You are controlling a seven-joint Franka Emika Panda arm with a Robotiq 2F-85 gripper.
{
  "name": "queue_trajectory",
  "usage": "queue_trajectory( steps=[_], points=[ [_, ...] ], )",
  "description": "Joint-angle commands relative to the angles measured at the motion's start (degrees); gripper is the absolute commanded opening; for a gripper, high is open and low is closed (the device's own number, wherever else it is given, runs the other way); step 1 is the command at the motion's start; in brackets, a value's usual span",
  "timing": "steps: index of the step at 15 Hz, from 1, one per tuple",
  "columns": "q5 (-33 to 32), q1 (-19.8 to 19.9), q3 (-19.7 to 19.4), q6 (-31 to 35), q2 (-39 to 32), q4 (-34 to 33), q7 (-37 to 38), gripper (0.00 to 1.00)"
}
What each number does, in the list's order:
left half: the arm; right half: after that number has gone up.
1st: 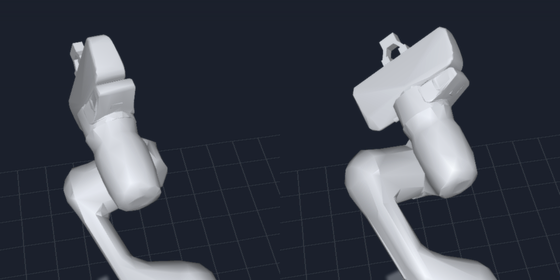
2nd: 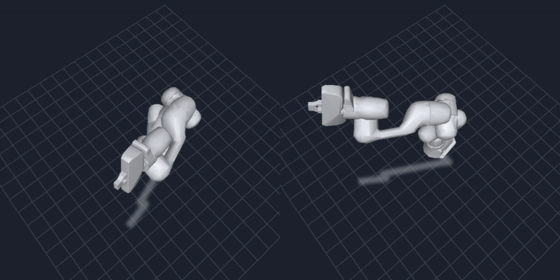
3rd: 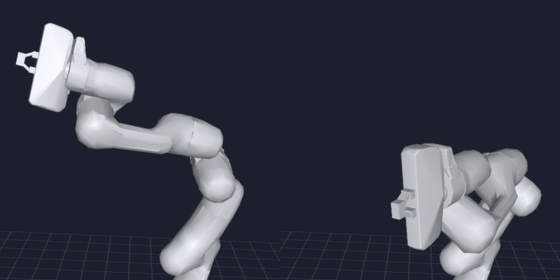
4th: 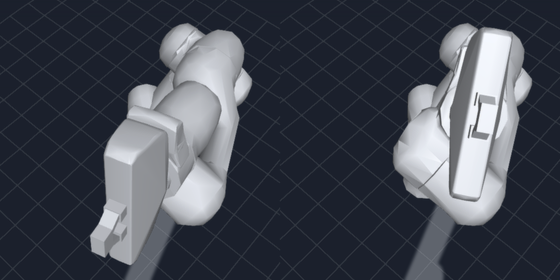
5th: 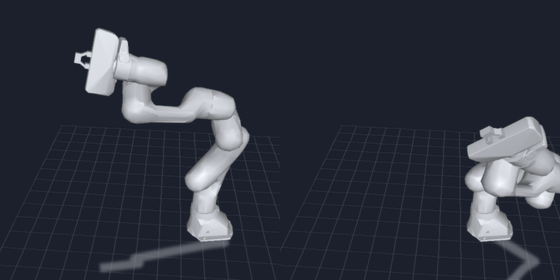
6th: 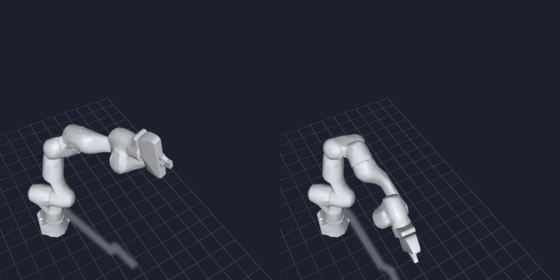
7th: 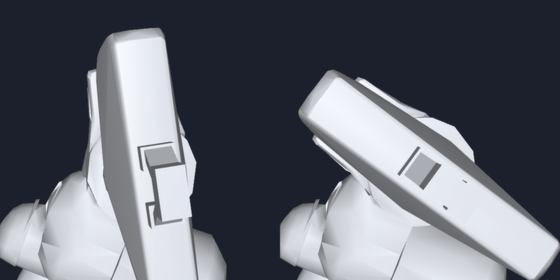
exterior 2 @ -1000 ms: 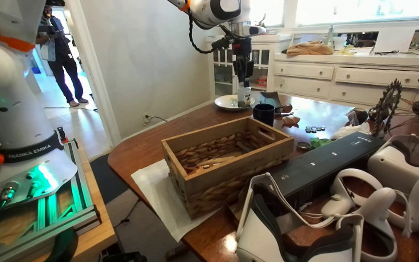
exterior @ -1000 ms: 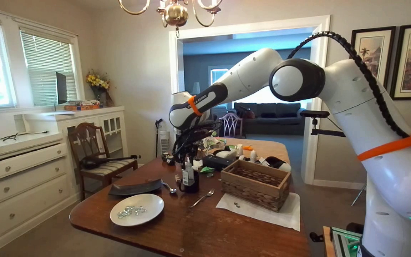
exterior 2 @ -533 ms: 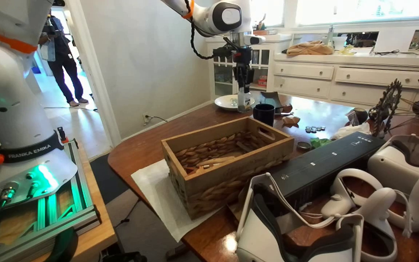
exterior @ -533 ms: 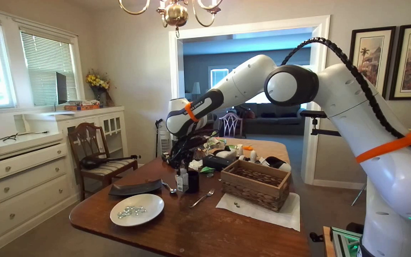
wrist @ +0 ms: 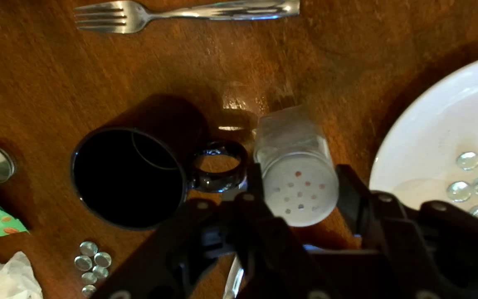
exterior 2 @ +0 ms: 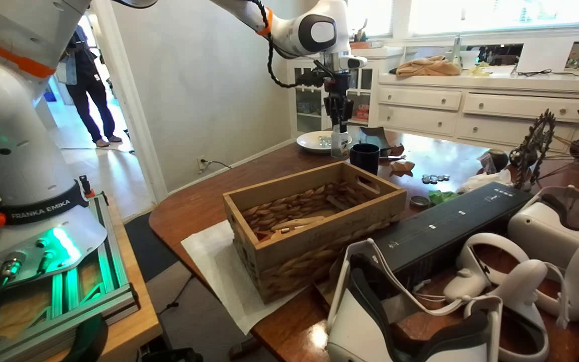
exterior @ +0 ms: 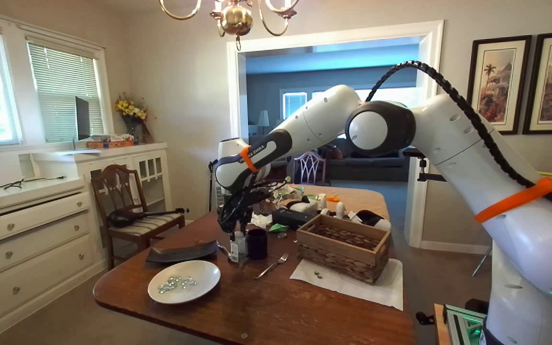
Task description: Remove the container from the black cup and move the black cup forward
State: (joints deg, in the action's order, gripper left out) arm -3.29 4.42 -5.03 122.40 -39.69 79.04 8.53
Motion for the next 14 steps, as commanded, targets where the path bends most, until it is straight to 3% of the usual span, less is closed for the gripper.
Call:
queue_trajectory(
  steps=[1, 9, 10, 14],
  points=[
    [-0.81, -1.06, -0.60, -0.77, -3.85, -4.74, 0.34, 0.22],
    [-0.68, -1.43, -0.63, -2.18, -7.66, -8.97, 0.32, 0.22],
    [-0.59, -1.34, -0.63, -2.55, -7.88, -9.30, 0.27, 0.66],
    [-0.50, -1.22, -0.73, -3.18, -7.70, -9.53, 0.14, 0.92]
  ],
)
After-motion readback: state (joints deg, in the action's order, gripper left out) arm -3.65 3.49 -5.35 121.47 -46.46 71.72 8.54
